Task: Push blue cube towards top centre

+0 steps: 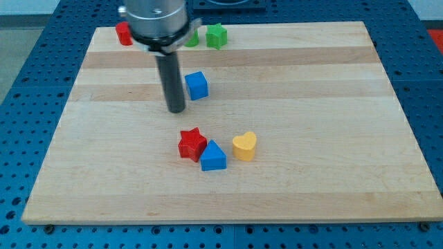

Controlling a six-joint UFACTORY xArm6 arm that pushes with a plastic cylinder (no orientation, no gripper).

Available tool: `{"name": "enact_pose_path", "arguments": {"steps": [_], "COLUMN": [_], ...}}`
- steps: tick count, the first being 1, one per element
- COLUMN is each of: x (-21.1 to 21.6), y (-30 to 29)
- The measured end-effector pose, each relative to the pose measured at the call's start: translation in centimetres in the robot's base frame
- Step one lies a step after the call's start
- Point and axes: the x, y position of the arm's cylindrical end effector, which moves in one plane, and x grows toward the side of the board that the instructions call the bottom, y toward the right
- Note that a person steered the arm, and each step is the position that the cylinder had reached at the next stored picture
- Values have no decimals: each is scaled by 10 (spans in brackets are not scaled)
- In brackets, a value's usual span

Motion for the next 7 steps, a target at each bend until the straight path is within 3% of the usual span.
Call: {"name": "enact_pose_path", "arguments": {"steps": [1, 3, 5, 7], "x": [-20, -44, -42, -12], "y": [-14, 20, 76, 93]}}
